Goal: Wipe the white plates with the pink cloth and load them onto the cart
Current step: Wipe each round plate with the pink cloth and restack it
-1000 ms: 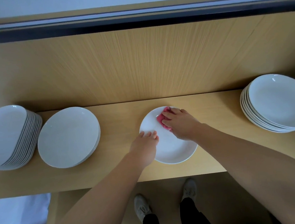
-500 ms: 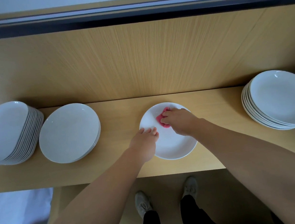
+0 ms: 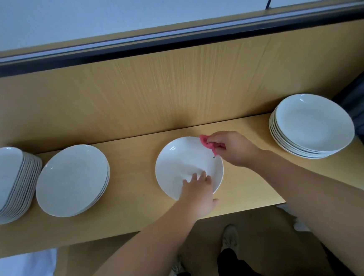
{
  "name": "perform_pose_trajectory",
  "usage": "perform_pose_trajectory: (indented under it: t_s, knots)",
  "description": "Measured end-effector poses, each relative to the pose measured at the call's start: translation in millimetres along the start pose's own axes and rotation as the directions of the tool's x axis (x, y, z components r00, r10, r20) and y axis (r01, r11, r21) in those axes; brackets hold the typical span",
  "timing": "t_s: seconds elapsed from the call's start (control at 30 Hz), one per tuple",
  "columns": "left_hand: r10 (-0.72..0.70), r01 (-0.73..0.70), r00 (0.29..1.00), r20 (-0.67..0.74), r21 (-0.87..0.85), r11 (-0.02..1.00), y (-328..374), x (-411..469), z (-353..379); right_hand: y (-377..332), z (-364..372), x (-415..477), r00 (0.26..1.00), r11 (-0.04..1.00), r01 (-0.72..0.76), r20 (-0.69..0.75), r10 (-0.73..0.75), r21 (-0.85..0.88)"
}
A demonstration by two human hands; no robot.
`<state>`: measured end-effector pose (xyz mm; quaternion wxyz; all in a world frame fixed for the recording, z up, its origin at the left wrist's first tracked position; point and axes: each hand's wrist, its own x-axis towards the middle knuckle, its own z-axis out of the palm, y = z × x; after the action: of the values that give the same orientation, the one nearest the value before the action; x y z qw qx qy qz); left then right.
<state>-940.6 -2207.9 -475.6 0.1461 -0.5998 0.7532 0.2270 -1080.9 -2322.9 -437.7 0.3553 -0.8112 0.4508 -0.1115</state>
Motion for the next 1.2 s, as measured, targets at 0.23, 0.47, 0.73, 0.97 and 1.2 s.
perform_pose_trajectory:
  t_s: [0.23,0.47,0.73,0.97,1.2]
  knots:
    - [-0.075,0.055,0.993,0.089,0.208,0.977,14,4,5,7,-10,-11,0.998,0.997,0.013,-0.061,-0.009,0.071]
    - [-0.028,0.031,0.999,-0.034,0.079,0.996,12,-5,-30,-2,-25,-8,0.994,0.993,0.026,-0.110,-0.014,0.113]
    - [-0.277,0.171,0.915,-0.292,-0.341,0.924,-24,-26,-102,-31,-57,1,0.959,0.975,0.198,-0.225,-0.171,0.101]
    - [-0.518,0.112,0.809,-0.278,-0.792,0.601,-57,-41,-130,-66,-71,12,0.933,0.956,0.285,-0.250,-0.259,0.074]
    - [-0.534,0.046,0.827,-0.175,-0.926,0.374,-77,-49,-108,-79,-43,22,0.938,0.950,0.305,-0.195,-0.288,0.065]
